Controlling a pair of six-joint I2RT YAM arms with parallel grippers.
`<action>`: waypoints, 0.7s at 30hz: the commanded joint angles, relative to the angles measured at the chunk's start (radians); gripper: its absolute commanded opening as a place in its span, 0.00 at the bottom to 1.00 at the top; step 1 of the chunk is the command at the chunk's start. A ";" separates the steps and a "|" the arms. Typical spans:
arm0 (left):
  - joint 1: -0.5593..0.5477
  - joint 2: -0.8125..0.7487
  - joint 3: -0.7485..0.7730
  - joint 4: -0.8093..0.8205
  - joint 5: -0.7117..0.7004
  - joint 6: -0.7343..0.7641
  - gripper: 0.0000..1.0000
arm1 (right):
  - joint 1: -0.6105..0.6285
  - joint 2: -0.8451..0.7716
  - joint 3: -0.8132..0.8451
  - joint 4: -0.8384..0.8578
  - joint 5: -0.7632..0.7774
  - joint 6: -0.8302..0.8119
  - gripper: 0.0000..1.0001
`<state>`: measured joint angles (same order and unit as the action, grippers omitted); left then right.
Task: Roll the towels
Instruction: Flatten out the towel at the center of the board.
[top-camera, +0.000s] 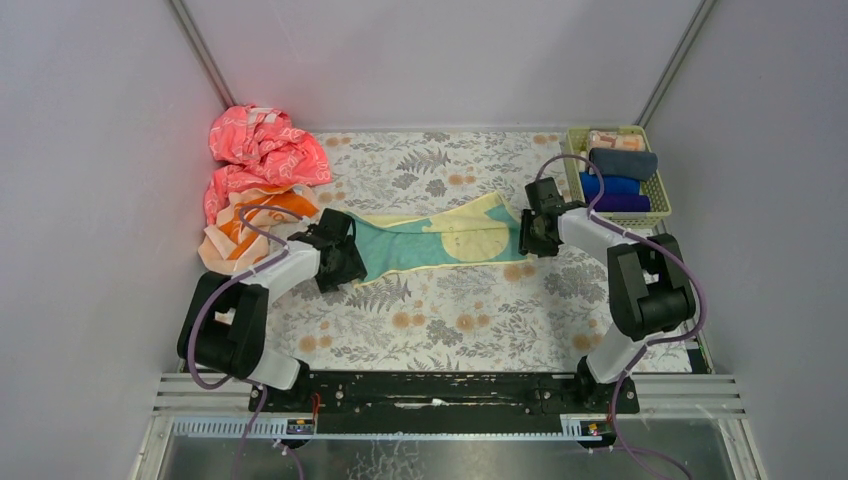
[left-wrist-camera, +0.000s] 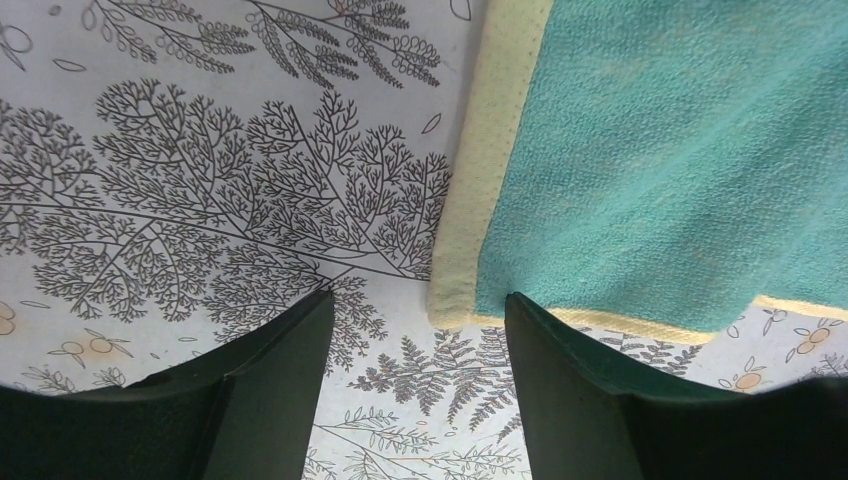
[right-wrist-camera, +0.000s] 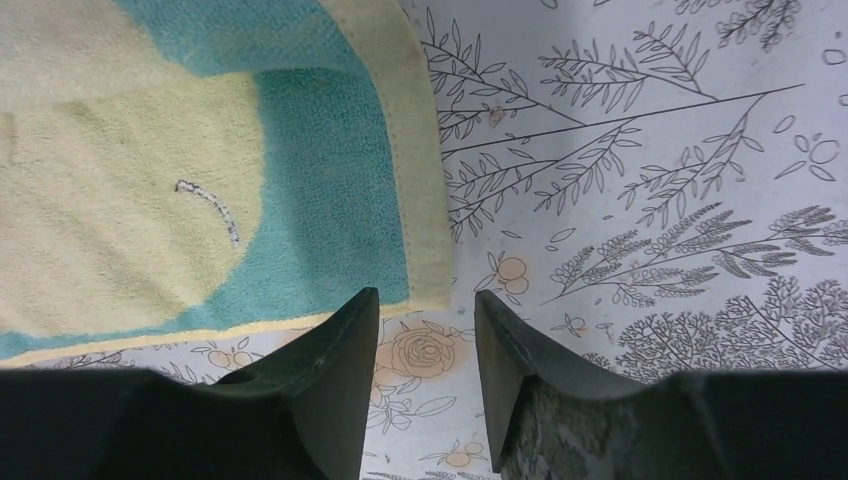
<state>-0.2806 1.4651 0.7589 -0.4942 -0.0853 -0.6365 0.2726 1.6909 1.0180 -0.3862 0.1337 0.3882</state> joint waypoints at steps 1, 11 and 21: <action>0.003 0.029 -0.005 0.022 0.029 -0.014 0.62 | 0.004 0.038 -0.013 0.040 -0.019 0.009 0.47; 0.003 0.035 -0.008 0.001 0.026 -0.012 0.59 | 0.004 0.082 -0.062 0.037 -0.007 0.002 0.25; -0.030 0.110 0.004 -0.001 0.033 -0.016 0.39 | 0.004 0.055 -0.078 0.051 -0.017 0.001 0.12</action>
<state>-0.2844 1.5036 0.7723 -0.4938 -0.0704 -0.6392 0.2729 1.7271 0.9791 -0.2852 0.1158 0.3923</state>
